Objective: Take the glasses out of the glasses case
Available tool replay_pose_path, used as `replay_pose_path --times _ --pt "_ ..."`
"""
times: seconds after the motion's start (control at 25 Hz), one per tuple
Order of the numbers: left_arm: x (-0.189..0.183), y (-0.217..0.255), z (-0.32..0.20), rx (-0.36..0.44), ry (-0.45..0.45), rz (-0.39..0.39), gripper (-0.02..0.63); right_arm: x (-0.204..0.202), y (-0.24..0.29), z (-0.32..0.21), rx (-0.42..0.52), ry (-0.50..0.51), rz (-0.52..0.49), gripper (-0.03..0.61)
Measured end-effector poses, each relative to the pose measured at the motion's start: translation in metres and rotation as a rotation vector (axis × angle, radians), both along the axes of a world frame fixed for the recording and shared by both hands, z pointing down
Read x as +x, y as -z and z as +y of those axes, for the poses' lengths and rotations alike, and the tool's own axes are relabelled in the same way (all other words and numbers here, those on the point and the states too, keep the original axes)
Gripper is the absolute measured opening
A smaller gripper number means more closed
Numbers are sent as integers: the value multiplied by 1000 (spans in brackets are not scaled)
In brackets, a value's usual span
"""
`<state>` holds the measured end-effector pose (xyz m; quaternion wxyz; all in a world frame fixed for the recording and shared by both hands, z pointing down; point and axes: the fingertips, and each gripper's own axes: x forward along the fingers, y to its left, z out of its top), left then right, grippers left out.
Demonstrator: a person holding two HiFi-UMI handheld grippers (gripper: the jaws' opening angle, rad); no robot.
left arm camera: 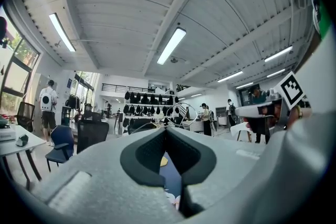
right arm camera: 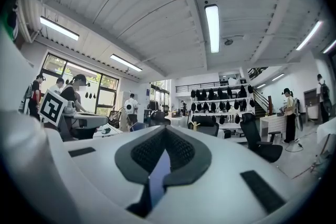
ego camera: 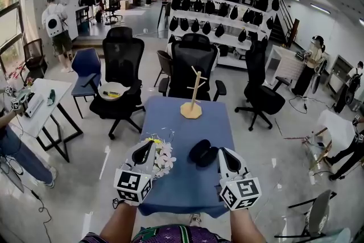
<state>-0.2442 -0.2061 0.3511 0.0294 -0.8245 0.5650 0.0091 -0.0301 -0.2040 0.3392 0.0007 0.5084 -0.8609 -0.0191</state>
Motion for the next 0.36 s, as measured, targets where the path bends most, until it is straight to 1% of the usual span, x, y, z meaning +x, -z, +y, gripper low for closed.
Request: replay_pose_path --times 0.36 --pt "1 0 2 6 4 -6 15 1 0 1 -1 7 -3 0"
